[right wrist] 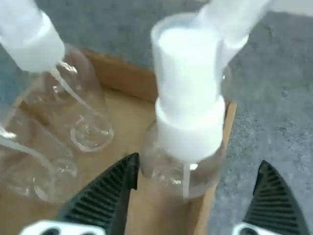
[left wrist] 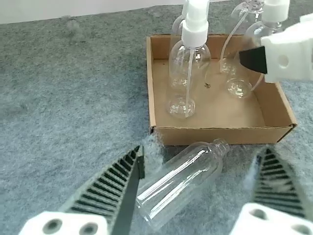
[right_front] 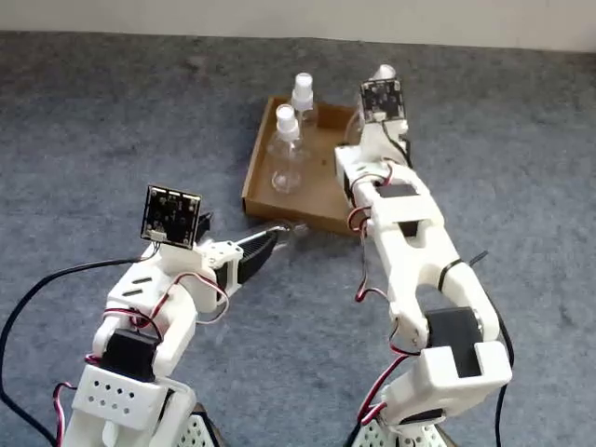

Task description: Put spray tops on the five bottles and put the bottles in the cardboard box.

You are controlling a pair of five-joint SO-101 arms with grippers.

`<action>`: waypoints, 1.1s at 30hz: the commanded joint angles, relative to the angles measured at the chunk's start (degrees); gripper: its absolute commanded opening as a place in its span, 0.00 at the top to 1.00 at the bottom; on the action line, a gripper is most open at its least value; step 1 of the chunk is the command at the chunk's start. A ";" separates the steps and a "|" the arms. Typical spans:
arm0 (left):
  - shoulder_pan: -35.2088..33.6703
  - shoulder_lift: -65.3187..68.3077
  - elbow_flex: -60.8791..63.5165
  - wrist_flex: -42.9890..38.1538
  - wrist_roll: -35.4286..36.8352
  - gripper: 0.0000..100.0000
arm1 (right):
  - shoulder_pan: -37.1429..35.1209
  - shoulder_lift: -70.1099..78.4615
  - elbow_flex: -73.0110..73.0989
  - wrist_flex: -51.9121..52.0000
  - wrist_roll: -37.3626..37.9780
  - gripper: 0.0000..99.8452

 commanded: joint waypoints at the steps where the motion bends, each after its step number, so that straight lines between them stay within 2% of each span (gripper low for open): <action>1: -0.57 -0.31 -0.31 -1.49 -0.44 0.70 | 0.48 -7.60 -4.26 0.66 -0.35 0.70; 13: -0.57 -0.31 -0.31 -1.49 -0.44 0.70 | -0.57 -22.29 -4.70 16.57 -0.44 0.70; 19: -1.71 -0.31 -1.10 -1.49 -0.44 0.70 | -10.42 -28.18 -4.79 32.40 -1.76 0.70; 21: -6.29 0.22 -4.62 -1.14 -0.35 0.70 | -14.29 -28.26 -4.70 37.76 -6.51 0.70; 23: -13.67 1.27 -8.92 0.44 -0.97 0.70 | -17.80 -27.56 -4.70 41.10 -10.55 0.70; 27: -26.15 9.54 -16.40 4.75 -10.11 0.70 | -23.52 -24.31 -4.70 41.27 -17.76 0.70; 33: -36.18 28.44 -26.42 5.01 -19.87 0.70 | -30.99 -14.64 -9.80 41.54 -35.43 0.70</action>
